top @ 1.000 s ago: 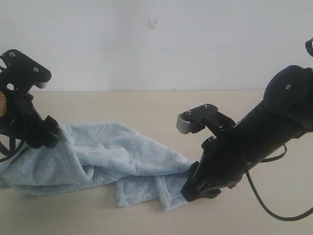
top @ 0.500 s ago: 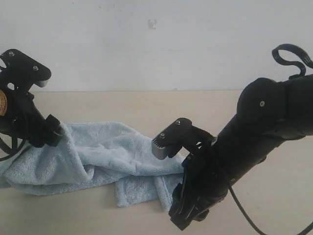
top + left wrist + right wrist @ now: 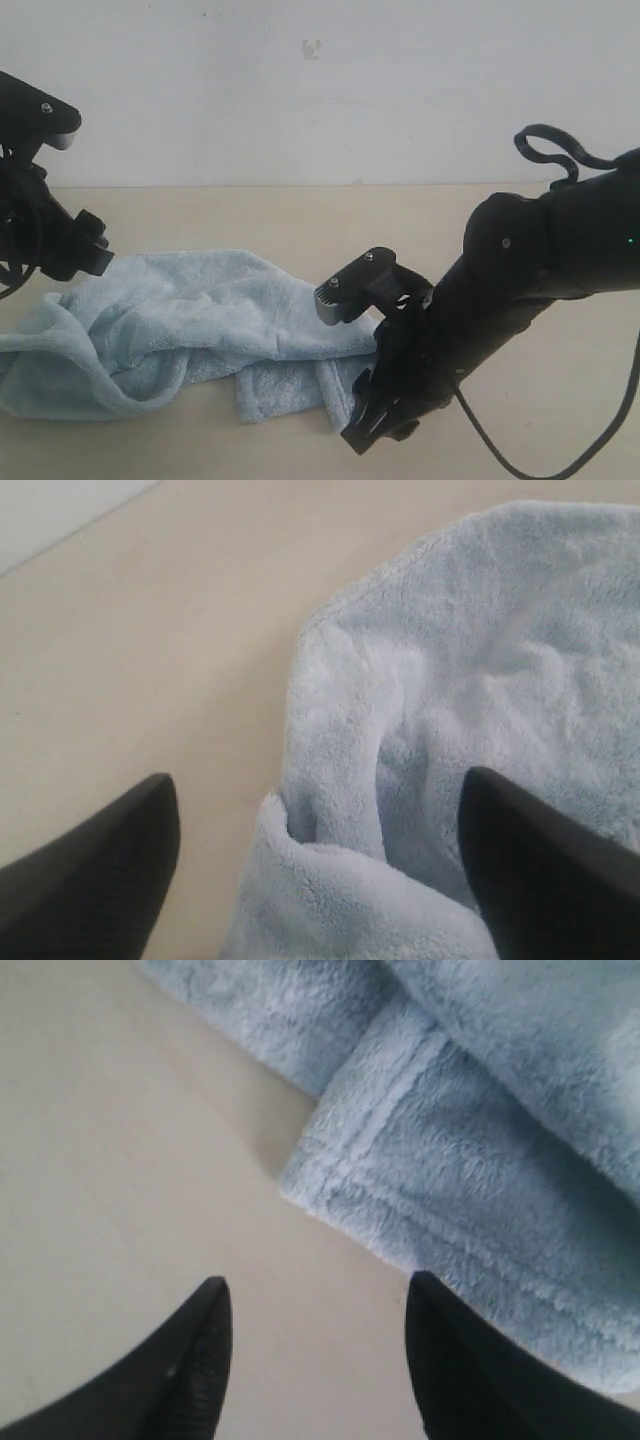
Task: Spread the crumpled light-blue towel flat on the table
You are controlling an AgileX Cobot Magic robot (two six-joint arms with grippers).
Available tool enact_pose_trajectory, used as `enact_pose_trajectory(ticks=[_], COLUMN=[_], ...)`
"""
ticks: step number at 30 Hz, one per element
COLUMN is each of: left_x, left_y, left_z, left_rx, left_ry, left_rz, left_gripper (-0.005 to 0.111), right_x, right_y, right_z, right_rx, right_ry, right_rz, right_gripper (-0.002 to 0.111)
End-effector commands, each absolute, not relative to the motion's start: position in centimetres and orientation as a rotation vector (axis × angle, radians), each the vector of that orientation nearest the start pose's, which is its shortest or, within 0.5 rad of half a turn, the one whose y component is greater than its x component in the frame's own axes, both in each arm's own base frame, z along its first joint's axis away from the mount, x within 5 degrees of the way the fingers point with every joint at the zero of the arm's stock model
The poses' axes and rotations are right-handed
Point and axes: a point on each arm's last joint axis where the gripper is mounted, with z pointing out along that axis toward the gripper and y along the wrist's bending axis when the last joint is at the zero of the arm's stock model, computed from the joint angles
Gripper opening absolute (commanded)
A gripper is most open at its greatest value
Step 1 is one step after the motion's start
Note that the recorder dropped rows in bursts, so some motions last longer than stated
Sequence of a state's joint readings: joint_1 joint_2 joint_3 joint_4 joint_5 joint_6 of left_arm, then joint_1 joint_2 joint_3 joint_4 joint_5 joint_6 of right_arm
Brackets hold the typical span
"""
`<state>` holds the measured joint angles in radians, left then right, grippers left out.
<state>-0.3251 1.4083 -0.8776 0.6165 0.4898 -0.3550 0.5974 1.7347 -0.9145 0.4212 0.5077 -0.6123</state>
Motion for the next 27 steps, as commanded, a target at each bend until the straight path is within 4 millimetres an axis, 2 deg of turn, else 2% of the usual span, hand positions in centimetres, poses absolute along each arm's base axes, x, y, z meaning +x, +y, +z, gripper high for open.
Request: enact_pose_trajectory(ticks=[1,6,8,11,13,18,19,22,27], left_x=[27.5,27.6,27.7,27.8,28.1,28.9,29.1,29.1,28.5], left_y=[-6.4,-7.0,-7.5,-8.8,-9.6,-10.8,-10.8,-10.8,-11.0], left_z=[25.6,25.4,24.9,23.4,22.4,20.1,19.8,18.4,16.3], left_rx=[0.462,0.416,0.454,0.494,0.570,0.666,0.664,0.679,0.861], left_ry=[2.392,2.404,2.420,2.481,2.489,2.501,2.508,2.557,2.570], left_rz=[0.298,0.198,0.144,-0.028,-0.101,-0.200,-0.201,-0.200,-0.155], left_gripper=[0.059,0.036,0.038,0.049,0.055,0.060,0.060,0.060,0.060], right_x=[26.2,26.4,26.6,26.8,26.9,27.0,27.0,27.3,27.3], right_y=[19.9,20.0,20.1,20.1,20.1,20.1,20.2,20.7,20.8], right_z=[15.3,13.5,13.0,12.5,12.6,12.6,12.7,14.4,19.1], right_rx=[-1.076,-1.064,-1.059,-1.030,-1.008,-0.936,-0.905,-0.908,-0.952], right_ry=[2.498,2.552,2.556,2.565,2.564,2.586,2.593,2.582,2.465], right_rz=[0.371,0.369,0.359,0.352,0.351,0.365,0.377,0.427,0.448], right_gripper=[0.051,0.051,0.051,0.050,0.042,0.000,0.000,0.000,0.000])
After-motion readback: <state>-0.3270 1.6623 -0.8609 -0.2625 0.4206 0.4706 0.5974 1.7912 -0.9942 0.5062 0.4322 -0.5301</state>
